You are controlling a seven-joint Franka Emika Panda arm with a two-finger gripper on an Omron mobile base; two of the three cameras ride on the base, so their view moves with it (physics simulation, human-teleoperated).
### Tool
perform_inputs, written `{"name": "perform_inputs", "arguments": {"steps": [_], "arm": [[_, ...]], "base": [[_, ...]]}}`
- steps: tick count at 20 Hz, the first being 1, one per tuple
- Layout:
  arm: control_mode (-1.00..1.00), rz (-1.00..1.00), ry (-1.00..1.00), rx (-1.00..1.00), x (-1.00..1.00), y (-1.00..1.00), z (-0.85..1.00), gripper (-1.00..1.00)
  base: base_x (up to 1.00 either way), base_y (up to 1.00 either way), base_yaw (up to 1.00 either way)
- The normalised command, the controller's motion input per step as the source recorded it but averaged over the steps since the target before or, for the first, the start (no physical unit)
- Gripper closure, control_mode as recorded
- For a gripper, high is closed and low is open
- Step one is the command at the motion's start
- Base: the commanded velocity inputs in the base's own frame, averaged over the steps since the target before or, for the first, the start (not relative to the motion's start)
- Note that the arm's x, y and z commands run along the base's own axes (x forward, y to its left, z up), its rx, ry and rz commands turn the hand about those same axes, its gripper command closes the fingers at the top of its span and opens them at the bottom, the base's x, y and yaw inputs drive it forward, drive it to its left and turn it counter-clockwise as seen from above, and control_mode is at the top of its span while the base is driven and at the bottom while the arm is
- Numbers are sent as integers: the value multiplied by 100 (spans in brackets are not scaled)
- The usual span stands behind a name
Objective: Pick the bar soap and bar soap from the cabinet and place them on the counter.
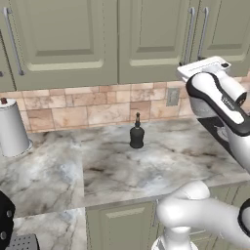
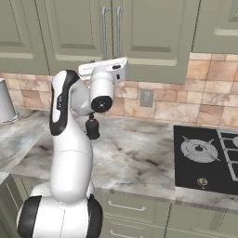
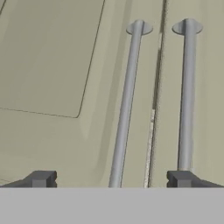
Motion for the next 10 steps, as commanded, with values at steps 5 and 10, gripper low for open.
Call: {"name": "perform_inputs", "arguments": {"steps": [5,10], "arm": [[-100,-7,0,1,48,0,0,-100],[-100,-7,0,1,49,0,0,-100]], "base": [[0,0,0],[0,0,0]]}}
